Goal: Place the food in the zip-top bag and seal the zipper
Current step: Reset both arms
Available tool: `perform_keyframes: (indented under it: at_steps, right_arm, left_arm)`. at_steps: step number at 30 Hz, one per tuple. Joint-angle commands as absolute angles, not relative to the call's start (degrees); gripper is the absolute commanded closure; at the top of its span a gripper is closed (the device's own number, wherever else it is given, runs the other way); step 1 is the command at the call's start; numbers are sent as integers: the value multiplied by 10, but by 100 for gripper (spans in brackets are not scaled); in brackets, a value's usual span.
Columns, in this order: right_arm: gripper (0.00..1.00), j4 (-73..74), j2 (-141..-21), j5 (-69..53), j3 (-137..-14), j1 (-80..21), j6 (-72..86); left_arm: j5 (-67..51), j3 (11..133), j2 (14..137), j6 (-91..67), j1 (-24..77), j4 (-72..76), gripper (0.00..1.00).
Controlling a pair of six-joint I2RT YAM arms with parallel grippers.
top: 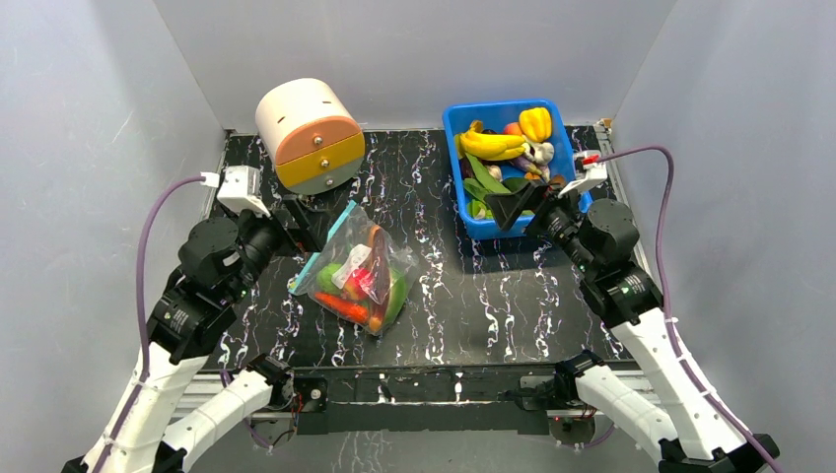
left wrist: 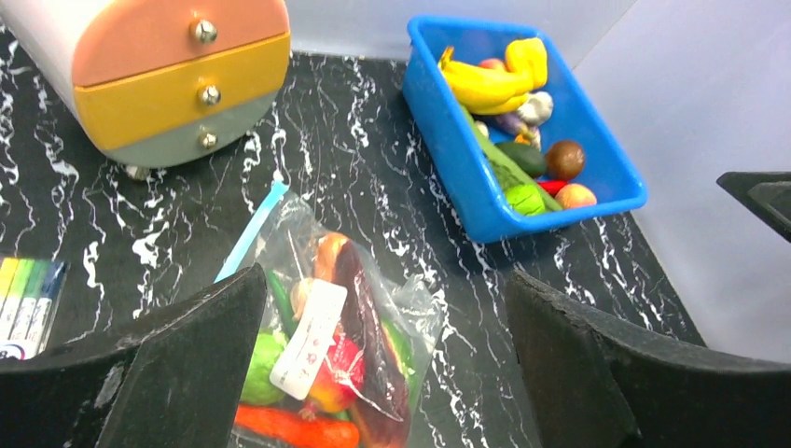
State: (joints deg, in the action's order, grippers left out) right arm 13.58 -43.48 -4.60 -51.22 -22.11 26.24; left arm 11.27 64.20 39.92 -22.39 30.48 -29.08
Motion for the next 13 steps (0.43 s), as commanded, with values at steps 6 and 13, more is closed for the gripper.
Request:
perform_keyframes:
  at_steps: [6, 13]
  right_arm:
    - [2, 116, -425, -100, -556, -220, 267]
    - [2, 118, -424, -104, -546, -220, 275]
  left_arm:
    - [89, 643, 384, -202, 303, -257, 2]
    - [84, 626, 391, -212, 302, -261, 2]
